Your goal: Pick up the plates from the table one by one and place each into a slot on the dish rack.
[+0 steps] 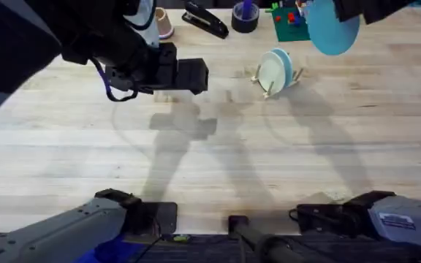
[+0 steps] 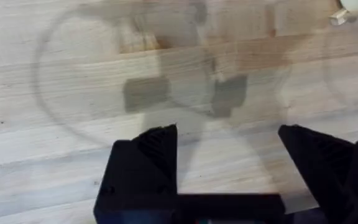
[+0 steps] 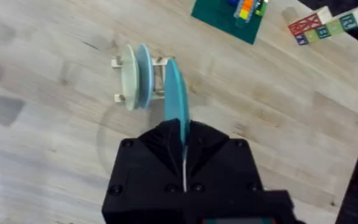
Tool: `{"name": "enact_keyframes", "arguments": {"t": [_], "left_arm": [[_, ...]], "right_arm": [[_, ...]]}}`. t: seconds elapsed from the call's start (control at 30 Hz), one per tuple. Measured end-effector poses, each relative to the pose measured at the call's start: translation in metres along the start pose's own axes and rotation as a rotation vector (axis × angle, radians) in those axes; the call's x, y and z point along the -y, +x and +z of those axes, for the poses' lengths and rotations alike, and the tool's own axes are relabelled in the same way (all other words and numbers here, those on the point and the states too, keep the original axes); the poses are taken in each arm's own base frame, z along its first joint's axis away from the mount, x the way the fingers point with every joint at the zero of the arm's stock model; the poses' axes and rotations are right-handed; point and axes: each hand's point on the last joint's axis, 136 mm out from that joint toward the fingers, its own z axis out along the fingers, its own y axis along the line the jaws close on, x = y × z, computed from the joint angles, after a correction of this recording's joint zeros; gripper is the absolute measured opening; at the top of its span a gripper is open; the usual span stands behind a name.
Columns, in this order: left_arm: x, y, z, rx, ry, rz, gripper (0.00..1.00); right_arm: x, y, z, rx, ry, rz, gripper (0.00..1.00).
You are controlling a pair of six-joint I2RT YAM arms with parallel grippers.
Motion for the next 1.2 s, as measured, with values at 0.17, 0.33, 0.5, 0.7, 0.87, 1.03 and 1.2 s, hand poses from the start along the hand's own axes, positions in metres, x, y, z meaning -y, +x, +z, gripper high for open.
{"name": "enact_keyframes", "arguments": {"t": [0.17,0.33,0.5,0.7,0.87,1.03,1.2], "left_arm": [[0.0,0.0,0.0,0.001,0.0,-0.001,0.995],[0.0,0.0,0.0,0.0,0.0,0.0,0.995],[0.0,0.002,0.0,-0.007,-0.002,-0.001,0.995],[0.0,0.002,0.0,-0.007,-0.002,-0.001,0.995],[0.0,0.002,0.0,-0.007,-0.002,-0.001,0.995],[-0.001,0.002,0.0,-0.007,-0.002,-0.001,0.995],[0.0,0.002,0.0,-0.007,-0.002,-0.001,0.995]], "right_arm": [[0.01,0.002,0.001,-0.005,0.019,0.002,0.029],[0.014,0.003,0.002,-0.008,0.025,0.001,0.029],[0.01,0.004,0.002,-0.009,0.005,-0.013,0.029],[0.008,0.003,0.002,-0.007,-0.009,-0.024,0.029],[0.008,0.003,0.002,-0.007,-0.01,-0.025,0.029],[0.006,0.003,0.002,-0.004,-0.022,-0.023,0.029],[0.01,0.005,0.003,-0.004,-0.037,0.002,0.029]]}}
